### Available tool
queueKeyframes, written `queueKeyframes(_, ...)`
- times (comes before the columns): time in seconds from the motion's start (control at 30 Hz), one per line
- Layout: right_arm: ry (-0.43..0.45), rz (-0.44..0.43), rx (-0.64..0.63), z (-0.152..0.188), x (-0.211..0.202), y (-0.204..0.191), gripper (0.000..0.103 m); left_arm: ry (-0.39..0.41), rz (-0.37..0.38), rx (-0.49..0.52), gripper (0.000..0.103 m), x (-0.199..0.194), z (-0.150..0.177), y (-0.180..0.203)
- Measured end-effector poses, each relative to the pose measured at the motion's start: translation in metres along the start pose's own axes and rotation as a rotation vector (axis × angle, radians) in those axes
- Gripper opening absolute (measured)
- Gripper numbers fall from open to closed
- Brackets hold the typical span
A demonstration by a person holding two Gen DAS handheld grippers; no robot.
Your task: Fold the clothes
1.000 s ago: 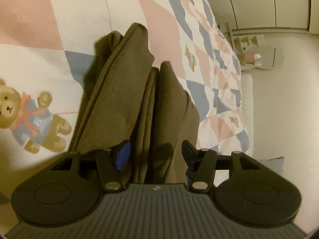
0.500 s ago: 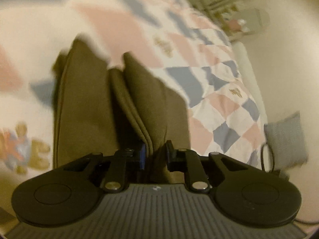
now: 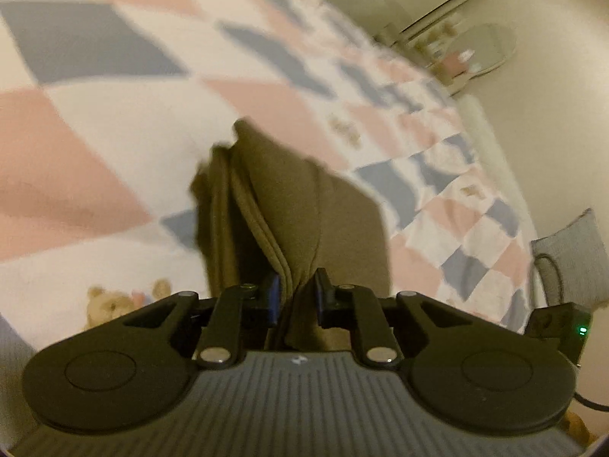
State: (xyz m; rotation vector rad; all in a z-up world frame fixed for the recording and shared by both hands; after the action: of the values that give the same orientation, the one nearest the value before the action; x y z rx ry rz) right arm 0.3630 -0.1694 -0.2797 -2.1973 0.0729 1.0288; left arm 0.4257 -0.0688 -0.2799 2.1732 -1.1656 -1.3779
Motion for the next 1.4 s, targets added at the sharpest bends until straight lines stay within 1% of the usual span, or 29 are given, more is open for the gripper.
queueKeyframes(0.03,0.001,0.001,-0.011,0.001,0.000,-0.001,0.048,0.016,0.002,0.018,0.014,-0.004,0.000,0.001)
queueKeyframes(0.07,0.001,-0.002,-0.020,0.001,-0.001,-0.003,0.048,0.014,-0.006,0.024,0.014,-0.005,0.000,-0.001)
queueKeyframes(0.13,-0.003,-0.009,-0.040,0.002,-0.001,-0.005,0.048,-0.030,-0.053,0.004,0.014,0.006,0.003,-0.010)
queueKeyframes(0.2,-0.011,-0.006,-0.055,0.003,0.002,-0.007,0.048,-0.081,-0.118,0.020,0.017,0.023,0.011,-0.022)
queueKeyframes(0.23,-0.019,0.002,-0.060,0.004,0.007,-0.009,0.049,-0.092,-0.126,0.007,0.017,0.026,0.012,-0.026)
queueKeyframes(0.27,-0.027,0.011,-0.065,0.005,0.011,-0.010,0.049,-0.085,-0.120,-0.010,0.017,0.025,0.012,-0.027)
queueKeyframes(0.33,-0.043,0.025,-0.082,0.008,0.018,-0.013,0.050,-0.064,-0.123,-0.003,0.017,0.016,0.010,-0.021)
queueKeyframes(0.4,-0.047,0.031,-0.128,0.008,0.016,-0.019,0.054,-0.060,-0.134,0.006,0.017,0.009,0.008,-0.016)
queueKeyframes(0.47,-0.026,-0.007,-0.124,0.007,0.007,-0.017,0.054,-0.049,-0.148,0.029,0.017,0.001,0.006,-0.009)
queueKeyframes(0.5,-0.006,-0.027,-0.104,0.006,0.001,-0.014,0.053,-0.039,-0.160,0.041,0.014,-0.004,0.004,-0.006)
queueKeyframes(0.6,0.047,-0.052,-0.049,0.004,-0.013,0.000,0.053,0.021,-0.159,0.068,0.013,-0.025,-0.001,0.009)
queueKeyframes(0.67,0.049,-0.057,-0.027,0.005,-0.016,0.009,0.045,0.036,-0.112,0.096,0.012,-0.034,0.001,0.023)
queueKeyframes(0.7,0.031,-0.075,-0.021,0.007,-0.014,0.012,0.036,0.022,-0.093,0.114,0.012,-0.034,0.005,0.029)
queueKeyframes(0.73,0.011,-0.087,-0.022,0.009,-0.010,0.014,0.033,-0.003,-0.087,0.139,0.013,-0.030,0.011,0.036)
queueKeyframes(0.77,-0.010,-0.090,-0.036,0.012,-0.006,0.013,0.033,-0.037,-0.100,0.168,0.013,-0.023,0.019,0.041)
queueKeyframes(0.83,-0.033,-0.093,-0.076,0.018,0.003,0.010,0.033,-0.094,-0.156,0.169,0.013,-0.008,0.033,0.035)
queueKeyframes(0.87,-0.041,-0.096,-0.091,0.020,0.006,0.008,0.033,-0.121,-0.186,0.161,0.011,-0.001,0.040,0.030)
queueKeyframes(0.9,-0.044,-0.094,-0.090,0.021,0.007,0.007,0.033,-0.138,-0.206,0.141,0.006,0.003,0.045,0.023)
queueKeyframes(0.93,-0.039,-0.091,-0.092,0.020,0.004,0.006,0.033,-0.138,-0.209,0.118,0.001,0.003,0.047,0.018)
queueKeyframes(1.0,-0.025,-0.086,-0.096,0.017,-0.004,0.004,0.033,-0.125,-0.207,0.097,0.001,-0.003,0.049,0.015)
queueKeyframes(1.13,0.036,-0.089,-0.153,0.019,-0.030,0.001,0.033,-0.111,-0.222,0.117,0.002,-0.014,0.050,0.026)
queueKeyframes(1.2,0.035,-0.076,-0.201,0.028,-0.035,0.000,0.033,-0.104,-0.214,0.112,0.004,-0.022,0.051,0.034)
queueKeyframes(1.23,0.015,-0.059,-0.210,0.033,-0.034,0.001,0.032,-0.098,-0.205,0.113,0.004,-0.026,0.052,0.039)
queueKeyframes(1.3,0.030,-0.053,-0.217,0.040,-0.043,-0.003,0.030,-0.090,-0.188,0.121,0.004,-0.032,0.058,0.048)
queueKeyframes(1.37,0.052,-0.052,-0.223,0.046,-0.054,-0.008,0.030,-0.106,-0.205,0.136,0.005,-0.031,0.070,0.052)
queueKeyframes(1.4,0.055,-0.045,-0.233,0.049,-0.057,-0.010,0.030,-0.131,-0.234,0.126,0.005,-0.028,0.075,0.049)
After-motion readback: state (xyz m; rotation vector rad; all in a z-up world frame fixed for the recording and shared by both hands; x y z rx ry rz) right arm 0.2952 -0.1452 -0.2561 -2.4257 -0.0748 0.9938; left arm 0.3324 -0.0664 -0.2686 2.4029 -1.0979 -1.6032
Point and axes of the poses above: each gripper's, at about its wrist camera, not at the fingertips, and x roughly the way its jaws point, y to its right, z to its underside, the point moved 2 cm from there along x, roughly the way its jaws point, and after that the axes turned 4 degrees about x, right-handed, at the moved point
